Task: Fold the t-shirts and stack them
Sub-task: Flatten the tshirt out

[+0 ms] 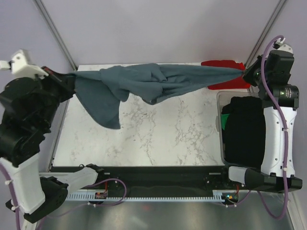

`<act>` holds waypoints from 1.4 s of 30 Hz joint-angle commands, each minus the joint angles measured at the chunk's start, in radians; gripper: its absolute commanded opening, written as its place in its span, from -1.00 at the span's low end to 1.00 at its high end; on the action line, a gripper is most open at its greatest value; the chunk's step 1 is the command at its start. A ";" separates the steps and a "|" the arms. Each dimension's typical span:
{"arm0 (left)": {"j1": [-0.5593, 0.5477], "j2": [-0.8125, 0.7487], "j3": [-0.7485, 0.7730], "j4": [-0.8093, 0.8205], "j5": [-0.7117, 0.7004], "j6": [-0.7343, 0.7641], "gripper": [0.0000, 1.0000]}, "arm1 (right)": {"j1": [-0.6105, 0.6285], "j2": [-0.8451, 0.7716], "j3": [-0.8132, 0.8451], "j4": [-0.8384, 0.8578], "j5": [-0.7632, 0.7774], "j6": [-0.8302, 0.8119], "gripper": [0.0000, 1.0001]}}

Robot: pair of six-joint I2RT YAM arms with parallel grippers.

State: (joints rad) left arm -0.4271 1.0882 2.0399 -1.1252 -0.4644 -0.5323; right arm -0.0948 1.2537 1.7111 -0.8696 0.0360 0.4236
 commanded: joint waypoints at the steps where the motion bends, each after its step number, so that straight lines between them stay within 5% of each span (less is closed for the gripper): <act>1: 0.005 0.016 0.152 -0.107 -0.111 0.087 -0.96 | -0.081 0.099 -0.013 -0.046 -0.031 0.058 -1.00; 3: 0.005 0.015 0.212 -0.110 -0.154 0.092 -0.96 | -0.135 0.159 -0.089 -0.031 -0.233 0.082 -1.00; 7: 0.005 0.021 0.191 -0.168 -0.238 0.068 -0.96 | -0.152 0.228 -0.146 -0.019 -0.274 0.054 -1.00; 14: 0.005 -0.088 -0.107 0.022 0.050 0.090 -0.96 | -0.091 0.055 -0.139 0.155 -0.558 0.084 -1.00; 19: 0.005 -0.064 -0.087 0.077 0.196 0.176 -0.96 | -0.050 -0.086 -0.249 0.337 -0.648 0.242 -1.00; 22: 0.005 -0.019 -0.092 0.076 0.315 0.186 -0.96 | 0.117 -0.100 -0.291 0.428 -0.625 0.254 -1.00; 24: 0.005 0.007 -0.092 0.074 0.372 0.172 -0.96 | 0.318 -0.064 -0.286 0.377 -0.558 0.208 -0.47; 26: 0.005 0.019 -0.086 0.077 0.374 0.160 -0.96 | 0.528 -0.037 -0.312 0.366 -0.440 0.196 0.36; 29: 0.005 0.044 -0.067 0.076 0.356 0.155 -0.96 | 0.784 0.015 -0.347 0.443 -0.316 0.242 0.67; 35: 0.005 0.096 -0.033 0.051 0.366 0.160 -0.96 | 1.102 0.211 -0.246 0.508 -0.183 0.254 0.76; 42: 0.005 0.088 -0.053 0.050 0.363 0.163 -0.96 | 1.129 0.395 -0.150 0.480 -0.091 0.207 0.68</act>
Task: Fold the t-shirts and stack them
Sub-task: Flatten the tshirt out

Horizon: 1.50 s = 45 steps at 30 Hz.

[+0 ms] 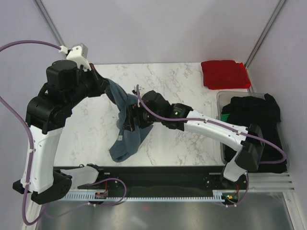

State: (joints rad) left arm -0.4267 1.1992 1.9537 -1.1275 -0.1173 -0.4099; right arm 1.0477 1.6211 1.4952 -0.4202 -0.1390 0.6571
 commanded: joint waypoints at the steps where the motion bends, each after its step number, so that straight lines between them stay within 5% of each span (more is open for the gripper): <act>1: 0.003 -0.023 0.030 0.051 0.013 0.042 -0.96 | -0.014 0.040 0.082 0.029 0.084 -0.034 0.65; 13: 0.005 -0.015 0.056 0.046 -0.007 0.066 -0.96 | 0.077 0.068 0.022 -0.081 0.219 -0.126 0.64; 24: 0.005 0.000 0.100 0.026 -0.013 0.075 -0.96 | 0.117 0.086 -0.211 0.107 0.161 -0.143 0.65; 36: 0.005 0.016 0.136 0.012 -0.004 0.062 -0.96 | 0.126 0.125 -0.486 0.619 0.026 -0.088 0.65; 45: 0.005 0.019 0.154 -0.003 -0.002 0.063 -0.96 | 0.115 0.264 -0.460 0.825 0.030 -0.056 0.61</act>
State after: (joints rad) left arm -0.4267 1.2224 2.0613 -1.1641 -0.1268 -0.3820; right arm 1.1664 1.8557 0.9981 0.2729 -0.0929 0.5831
